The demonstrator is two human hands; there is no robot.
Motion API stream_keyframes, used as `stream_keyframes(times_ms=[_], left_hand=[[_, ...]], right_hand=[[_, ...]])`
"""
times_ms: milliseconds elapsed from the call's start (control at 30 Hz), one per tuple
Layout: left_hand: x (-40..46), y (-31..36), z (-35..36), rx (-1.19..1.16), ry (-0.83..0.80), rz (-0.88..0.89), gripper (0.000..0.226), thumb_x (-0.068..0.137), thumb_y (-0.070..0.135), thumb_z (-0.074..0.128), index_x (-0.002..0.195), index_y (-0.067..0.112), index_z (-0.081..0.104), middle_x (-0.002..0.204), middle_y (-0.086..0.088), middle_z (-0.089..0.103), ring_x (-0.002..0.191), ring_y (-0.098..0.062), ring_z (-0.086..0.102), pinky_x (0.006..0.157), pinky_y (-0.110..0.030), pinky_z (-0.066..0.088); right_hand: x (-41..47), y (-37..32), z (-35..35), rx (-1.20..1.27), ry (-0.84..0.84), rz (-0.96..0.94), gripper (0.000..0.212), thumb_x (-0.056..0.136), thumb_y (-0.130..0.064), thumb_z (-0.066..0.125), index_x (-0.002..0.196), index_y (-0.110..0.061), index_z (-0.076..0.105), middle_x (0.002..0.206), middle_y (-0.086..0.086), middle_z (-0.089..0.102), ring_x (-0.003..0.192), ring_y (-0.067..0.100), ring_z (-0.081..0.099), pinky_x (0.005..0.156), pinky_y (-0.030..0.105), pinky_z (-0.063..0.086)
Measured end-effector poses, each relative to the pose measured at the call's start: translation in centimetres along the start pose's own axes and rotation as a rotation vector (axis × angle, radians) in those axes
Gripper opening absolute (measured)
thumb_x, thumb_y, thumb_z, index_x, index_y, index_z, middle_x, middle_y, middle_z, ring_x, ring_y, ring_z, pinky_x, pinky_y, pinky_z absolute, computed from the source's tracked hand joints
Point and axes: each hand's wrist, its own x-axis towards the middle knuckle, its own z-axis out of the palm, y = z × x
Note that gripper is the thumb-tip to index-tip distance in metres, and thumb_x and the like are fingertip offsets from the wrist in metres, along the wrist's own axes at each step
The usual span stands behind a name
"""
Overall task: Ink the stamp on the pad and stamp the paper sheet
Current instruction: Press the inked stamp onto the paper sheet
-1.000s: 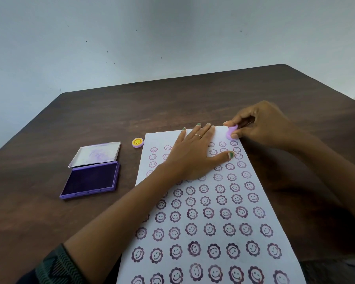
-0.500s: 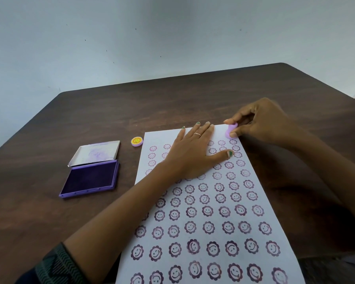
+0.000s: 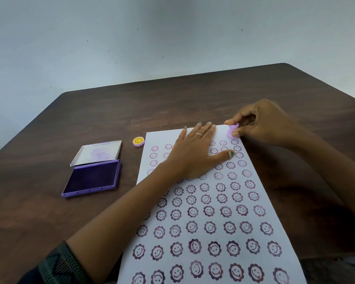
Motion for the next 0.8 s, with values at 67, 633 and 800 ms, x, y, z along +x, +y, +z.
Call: stream_keyframes(times_ms=[67, 633, 800], left_hand=[[-0.1, 0.0, 0.0, 0.0, 0.004, 0.004, 0.082, 0.088, 0.066, 0.03, 0.151, 0.019, 0.007, 0.161, 0.003, 0.005, 0.148, -0.014, 0.0, 0.12, -0.042, -0.004], [0.2, -0.2, 0.1, -0.017, 0.006, -0.004, 0.081, 0.088, 0.066, 0.031, 0.15, 0.021, 0.007, 0.161, 0.005, 0.005, 0.148, -0.015, 0.0, 0.119, -0.042, -0.005], [-0.1, -0.1, 0.0, -0.072, 0.052, 0.017, 0.075, 0.09, 0.061, 0.035, 0.15, 0.021, 0.014, 0.16, 0.004, 0.013, 0.148, -0.016, 0.009, 0.119, -0.042, 0.001]], right_hand=[[0.0, 0.1, 0.0, 0.009, 0.004, 0.003, 0.027, 0.065, -0.009, 0.079, 0.092, -0.012, 0.073, 0.096, 0.001, 0.074, 0.078, 0.007, 0.068, 0.068, 0.006, 0.049], [-0.7, 1.2, 0.0, 0.619, 0.355, 0.103, 0.033, 0.069, -0.003, 0.075, 0.101, -0.003, 0.067, 0.082, -0.003, 0.076, 0.079, 0.012, 0.071, 0.075, 0.016, 0.054], [-0.6, 1.5, 0.4, 0.729, 0.347, 0.157, 0.031, 0.069, -0.004, 0.074, 0.1, -0.007, 0.067, 0.072, -0.01, 0.075, 0.077, 0.014, 0.072, 0.075, 0.02, 0.056]])
